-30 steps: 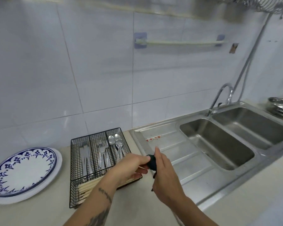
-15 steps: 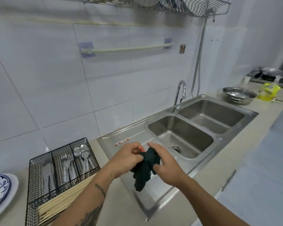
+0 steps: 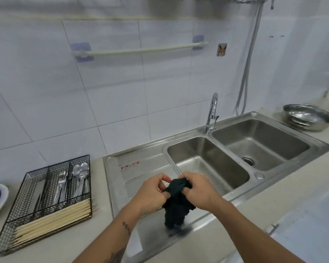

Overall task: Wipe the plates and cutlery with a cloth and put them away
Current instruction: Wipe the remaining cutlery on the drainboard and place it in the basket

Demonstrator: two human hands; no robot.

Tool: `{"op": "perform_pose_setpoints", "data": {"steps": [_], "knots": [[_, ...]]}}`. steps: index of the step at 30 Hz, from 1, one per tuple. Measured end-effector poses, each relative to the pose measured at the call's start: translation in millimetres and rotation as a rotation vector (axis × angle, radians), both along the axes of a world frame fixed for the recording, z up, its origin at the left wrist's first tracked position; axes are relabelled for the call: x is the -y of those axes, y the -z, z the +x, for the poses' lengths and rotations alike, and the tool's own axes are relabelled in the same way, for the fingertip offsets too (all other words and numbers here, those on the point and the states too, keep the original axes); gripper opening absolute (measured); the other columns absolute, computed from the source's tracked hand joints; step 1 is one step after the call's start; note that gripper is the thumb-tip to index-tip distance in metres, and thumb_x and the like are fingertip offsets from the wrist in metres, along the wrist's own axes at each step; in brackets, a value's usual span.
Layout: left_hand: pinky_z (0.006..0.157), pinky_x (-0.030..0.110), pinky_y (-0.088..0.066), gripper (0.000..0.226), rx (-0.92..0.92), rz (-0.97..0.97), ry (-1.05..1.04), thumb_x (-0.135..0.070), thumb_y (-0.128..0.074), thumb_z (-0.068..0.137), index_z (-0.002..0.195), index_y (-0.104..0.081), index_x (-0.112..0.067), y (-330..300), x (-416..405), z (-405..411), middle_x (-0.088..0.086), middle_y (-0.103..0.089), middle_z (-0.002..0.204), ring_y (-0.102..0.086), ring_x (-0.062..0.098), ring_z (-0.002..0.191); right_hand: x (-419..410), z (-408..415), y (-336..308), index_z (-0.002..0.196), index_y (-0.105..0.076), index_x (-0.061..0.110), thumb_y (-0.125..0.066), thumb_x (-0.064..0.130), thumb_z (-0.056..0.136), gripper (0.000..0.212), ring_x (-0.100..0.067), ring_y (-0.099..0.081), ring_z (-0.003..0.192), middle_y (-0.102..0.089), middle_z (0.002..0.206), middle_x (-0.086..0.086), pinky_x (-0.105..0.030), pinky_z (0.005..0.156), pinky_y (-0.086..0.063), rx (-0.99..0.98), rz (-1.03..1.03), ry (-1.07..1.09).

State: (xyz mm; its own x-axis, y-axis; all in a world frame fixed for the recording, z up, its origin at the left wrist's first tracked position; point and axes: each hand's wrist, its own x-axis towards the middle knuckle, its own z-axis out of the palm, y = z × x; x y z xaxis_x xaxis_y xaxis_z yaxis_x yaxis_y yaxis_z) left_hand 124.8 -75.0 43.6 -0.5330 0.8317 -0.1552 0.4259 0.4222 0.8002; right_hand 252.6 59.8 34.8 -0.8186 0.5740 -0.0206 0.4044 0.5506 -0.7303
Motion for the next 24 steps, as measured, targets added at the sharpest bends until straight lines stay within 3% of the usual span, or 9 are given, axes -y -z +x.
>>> {"op": "perform_pose_setpoints", "data": {"steps": [4,7,12,14,16,19,22,24], "knots": [[0.064,0.030,-0.053,0.023,0.039,-0.020,-0.052,-0.010,-0.062,0.088,0.101,-0.066,-0.028,10,-17,19,0.000,-0.064,0.076,-0.060,0.012,0.067,-25,9,-1,0.082,-0.066,0.032,-0.055,0.017,0.077,0.020,-0.008,-0.064,0.074,-0.068,0.075,0.009,-0.035,0.069,-0.058,0.005,-0.012,-0.068],[0.068,0.031,-0.057,0.013,0.125,-0.013,-0.073,-0.009,-0.069,0.086,0.096,-0.064,-0.016,13,-27,29,0.005,-0.070,0.084,-0.066,0.014,0.072,-37,14,-2,0.075,-0.063,0.031,-0.053,0.012,0.075,0.021,-0.013,-0.064,0.072,-0.067,0.073,0.005,-0.037,0.065,-0.058,-0.010,-0.029,-0.060],[0.072,0.025,-0.051,0.011,0.303,0.075,-0.128,-0.009,-0.070,0.089,0.097,-0.063,-0.013,8,-39,33,0.002,-0.071,0.090,-0.065,0.011,0.081,-54,12,-3,0.085,-0.065,0.029,-0.062,0.010,0.080,0.020,-0.010,-0.066,0.072,-0.069,0.077,0.006,-0.028,0.062,-0.057,-0.036,-0.085,-0.071],[0.080,0.035,-0.054,0.013,0.241,0.058,-0.160,-0.004,-0.070,0.087,0.095,-0.065,-0.013,10,-42,31,0.006,-0.070,0.087,-0.064,0.013,0.078,-60,10,-2,0.083,-0.066,0.029,-0.065,0.012,0.081,0.017,-0.009,-0.066,0.073,-0.069,0.077,0.006,-0.027,0.065,-0.057,-0.013,-0.054,-0.087],[0.082,0.036,-0.056,0.016,0.153,0.006,-0.174,-0.002,-0.070,0.084,0.092,-0.066,-0.016,12,-46,30,0.008,-0.071,0.084,-0.064,0.015,0.076,-63,7,-2,0.078,-0.066,0.027,-0.067,0.013,0.081,0.014,-0.009,-0.065,0.075,-0.068,0.078,0.007,-0.031,0.069,-0.058,0.022,0.003,-0.107],[0.071,0.031,-0.055,0.016,-0.032,0.004,-0.198,-0.006,-0.067,0.086,0.083,-0.063,-0.021,5,-55,28,0.003,-0.070,0.081,-0.065,0.016,0.077,-66,0,-12,0.075,-0.066,0.025,-0.064,0.012,0.080,0.014,-0.011,-0.062,0.075,-0.065,0.075,0.007,-0.035,0.070,-0.057,-0.022,0.104,-0.114],[0.059,0.022,-0.040,0.020,-0.306,0.087,-0.294,-0.005,-0.062,0.085,0.080,-0.055,-0.023,-13,-67,24,-0.003,-0.061,0.081,-0.057,0.013,0.075,-67,-6,-31,0.078,-0.062,0.021,-0.060,0.006,0.079,0.016,-0.013,-0.056,0.077,-0.060,0.082,0.007,-0.033,0.068,-0.051,-0.138,0.243,-0.109],[0.058,0.022,-0.039,0.022,-0.406,0.119,-0.331,-0.003,-0.060,0.084,0.082,-0.052,-0.024,-14,-70,22,-0.005,-0.058,0.084,-0.054,0.012,0.076,-65,-7,-34,0.080,-0.058,0.021,-0.058,0.003,0.077,0.018,-0.014,-0.052,0.078,-0.056,0.086,0.007,-0.031,0.067,-0.048,-0.171,0.319,-0.140]]}}
